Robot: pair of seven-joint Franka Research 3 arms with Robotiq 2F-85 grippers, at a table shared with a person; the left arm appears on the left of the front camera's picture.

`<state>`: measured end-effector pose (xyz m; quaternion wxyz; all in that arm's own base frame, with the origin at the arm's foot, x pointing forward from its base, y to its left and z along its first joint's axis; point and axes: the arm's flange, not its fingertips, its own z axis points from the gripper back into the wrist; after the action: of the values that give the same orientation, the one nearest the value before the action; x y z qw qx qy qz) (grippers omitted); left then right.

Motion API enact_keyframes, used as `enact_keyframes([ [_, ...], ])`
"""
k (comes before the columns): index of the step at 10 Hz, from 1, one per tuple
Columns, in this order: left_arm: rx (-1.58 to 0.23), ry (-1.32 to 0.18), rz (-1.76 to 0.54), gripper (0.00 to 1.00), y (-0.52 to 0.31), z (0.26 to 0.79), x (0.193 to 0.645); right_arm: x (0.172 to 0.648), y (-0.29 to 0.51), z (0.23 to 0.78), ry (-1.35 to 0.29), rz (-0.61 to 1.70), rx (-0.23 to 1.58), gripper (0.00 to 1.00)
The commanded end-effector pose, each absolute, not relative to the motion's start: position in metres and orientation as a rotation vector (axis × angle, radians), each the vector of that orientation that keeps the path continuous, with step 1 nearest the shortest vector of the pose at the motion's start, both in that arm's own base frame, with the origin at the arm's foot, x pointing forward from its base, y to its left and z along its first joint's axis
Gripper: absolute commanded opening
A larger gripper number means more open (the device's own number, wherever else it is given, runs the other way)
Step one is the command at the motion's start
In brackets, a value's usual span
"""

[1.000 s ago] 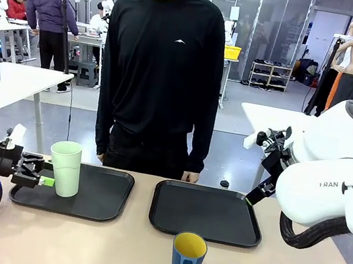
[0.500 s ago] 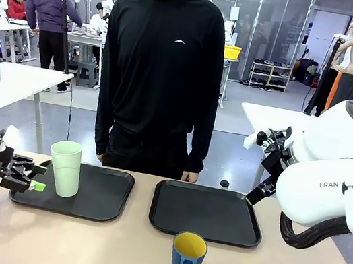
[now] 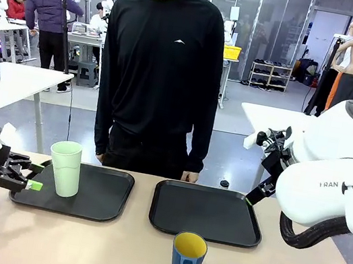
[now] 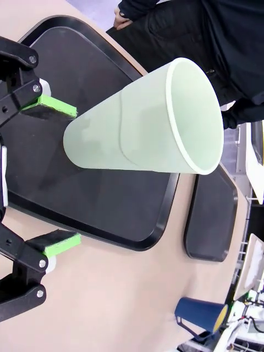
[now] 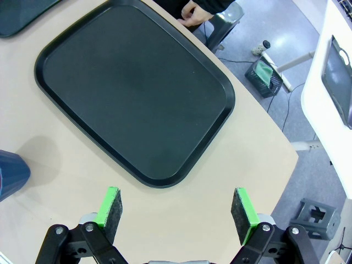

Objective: Sort and store the cups by type.
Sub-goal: Place the picked Reusable plastic cup into the Flat Tray indicated by the person, then pick up the Handle plastic cup and place it into the empty Flat Tray.

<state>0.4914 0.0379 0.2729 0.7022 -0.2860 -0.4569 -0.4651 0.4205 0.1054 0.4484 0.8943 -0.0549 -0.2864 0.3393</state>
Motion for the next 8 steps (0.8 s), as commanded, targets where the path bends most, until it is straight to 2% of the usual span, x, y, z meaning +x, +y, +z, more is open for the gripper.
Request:
enact_keyframes([
  [1, -0.633, -1.008, -1.042, 1.00, 0.036, 0.272, 0.495, 0.421, 0.105, 0.448, -0.592, 0.702, -0.110, 1.00],
  [7, -0.641, -1.020, -1.032, 1.00, 0.038, 0.272, 0.492, 0.421, 0.105, 0.448, -0.592, 0.702, -0.110, 1.00],
  [8, -0.627, -1.018, -1.045, 1.00, 0.046, 0.285, 0.483, 0.421, 0.105, 0.448, -0.592, 0.702, -0.110, 1.00],
])
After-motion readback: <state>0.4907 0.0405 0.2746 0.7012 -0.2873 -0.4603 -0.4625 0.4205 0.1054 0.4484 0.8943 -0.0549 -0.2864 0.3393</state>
